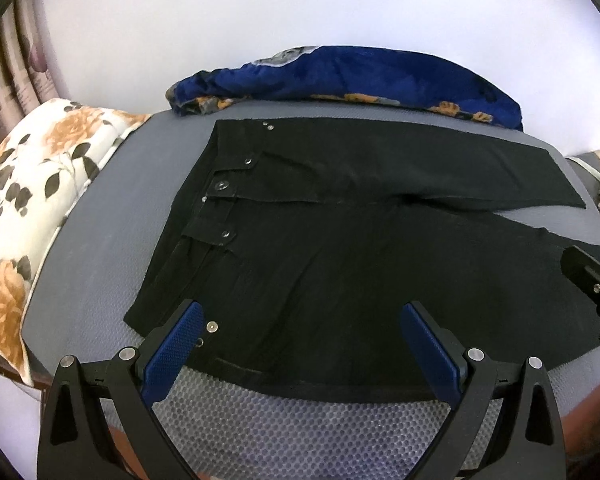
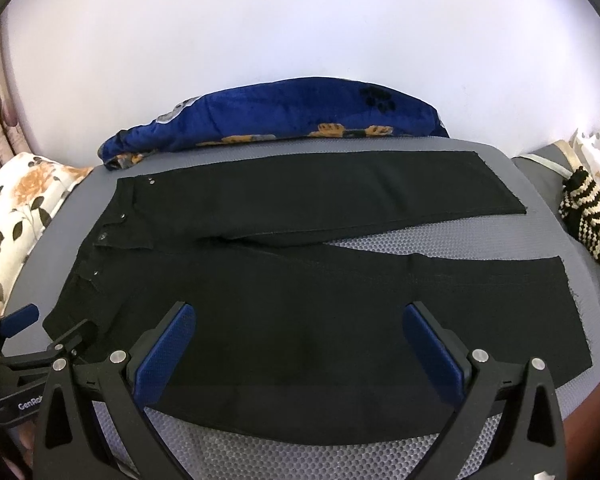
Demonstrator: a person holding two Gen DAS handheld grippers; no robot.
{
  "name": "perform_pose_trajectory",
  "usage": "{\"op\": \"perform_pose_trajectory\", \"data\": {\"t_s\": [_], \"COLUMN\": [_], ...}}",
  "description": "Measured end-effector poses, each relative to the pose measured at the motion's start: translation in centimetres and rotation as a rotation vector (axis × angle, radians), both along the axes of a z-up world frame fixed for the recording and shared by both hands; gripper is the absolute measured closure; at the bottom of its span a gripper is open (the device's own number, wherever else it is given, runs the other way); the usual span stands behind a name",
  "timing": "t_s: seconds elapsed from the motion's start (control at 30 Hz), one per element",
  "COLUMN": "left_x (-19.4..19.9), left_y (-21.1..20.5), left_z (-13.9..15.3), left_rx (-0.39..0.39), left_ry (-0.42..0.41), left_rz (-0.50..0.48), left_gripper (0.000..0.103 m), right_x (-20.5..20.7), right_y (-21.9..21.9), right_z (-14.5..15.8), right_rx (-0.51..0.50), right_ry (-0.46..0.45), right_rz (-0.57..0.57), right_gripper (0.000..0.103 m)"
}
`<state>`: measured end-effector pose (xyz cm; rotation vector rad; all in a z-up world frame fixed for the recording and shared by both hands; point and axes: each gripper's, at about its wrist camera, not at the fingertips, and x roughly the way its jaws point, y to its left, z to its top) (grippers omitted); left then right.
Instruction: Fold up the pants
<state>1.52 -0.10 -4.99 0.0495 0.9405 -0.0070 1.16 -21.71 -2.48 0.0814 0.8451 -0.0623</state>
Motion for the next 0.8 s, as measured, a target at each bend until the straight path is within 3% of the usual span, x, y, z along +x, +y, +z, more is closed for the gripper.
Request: {"op": "perform_pose_trajectory", "data": {"t_s": [0.8], "left_x": [0.02], "left_y": [0.35], "left_z": [0.13], "left_rx": [0.003], "left_ry": [-0.004], "left_rz": [0.010], "left_gripper": [0.005], "right_x": [-0.07], "right_y": [0.08], "right_z": [0.12], "right_rx": [-0.001], "right_ry": [0.002], "right_rz": [0.019], "right_gripper": [0.000]}}
